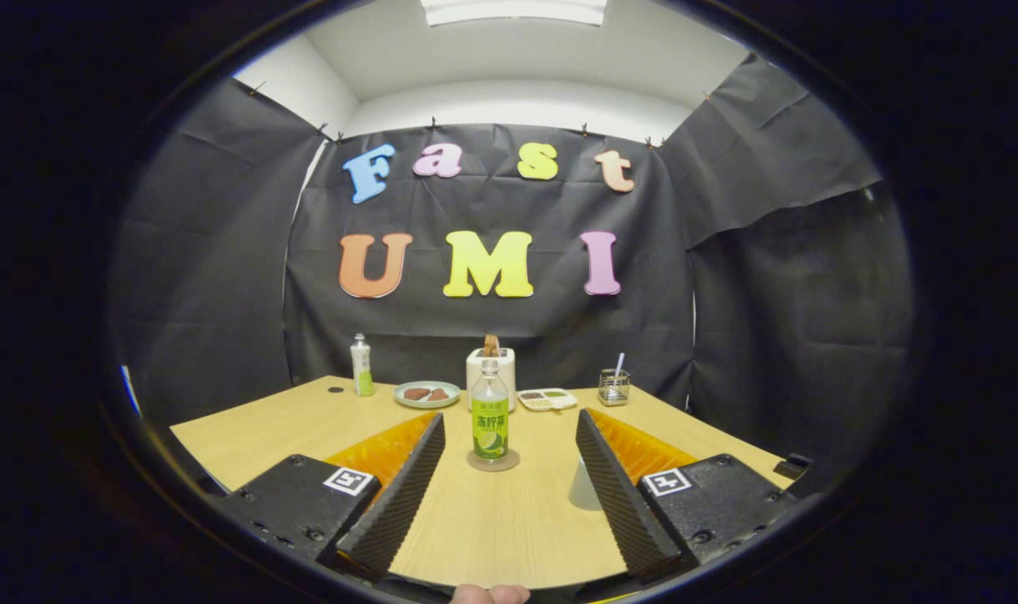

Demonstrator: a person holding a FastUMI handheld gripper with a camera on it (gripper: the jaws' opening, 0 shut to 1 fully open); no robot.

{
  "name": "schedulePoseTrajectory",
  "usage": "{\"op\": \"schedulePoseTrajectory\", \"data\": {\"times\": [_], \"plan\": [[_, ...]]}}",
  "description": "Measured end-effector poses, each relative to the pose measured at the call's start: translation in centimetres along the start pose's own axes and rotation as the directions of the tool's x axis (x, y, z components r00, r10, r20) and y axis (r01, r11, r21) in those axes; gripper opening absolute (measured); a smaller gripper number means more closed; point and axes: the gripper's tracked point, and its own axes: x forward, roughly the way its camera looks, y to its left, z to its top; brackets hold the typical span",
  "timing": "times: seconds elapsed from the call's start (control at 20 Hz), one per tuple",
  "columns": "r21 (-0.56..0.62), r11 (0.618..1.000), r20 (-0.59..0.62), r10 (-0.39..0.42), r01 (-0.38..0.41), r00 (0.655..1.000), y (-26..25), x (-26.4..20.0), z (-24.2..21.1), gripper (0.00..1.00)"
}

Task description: Take the bottle from table, then pour the juice into the cup, finally place the bottle on the coaster

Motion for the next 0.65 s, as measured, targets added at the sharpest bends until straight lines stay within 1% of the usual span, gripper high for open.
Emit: {"op": "schedulePoseTrajectory", "data": {"times": [0.65], "plan": [[-0.010,1.000,0.000,0.012,-0.012,1.000,0.29,0.26,0.06,1.00]]}}
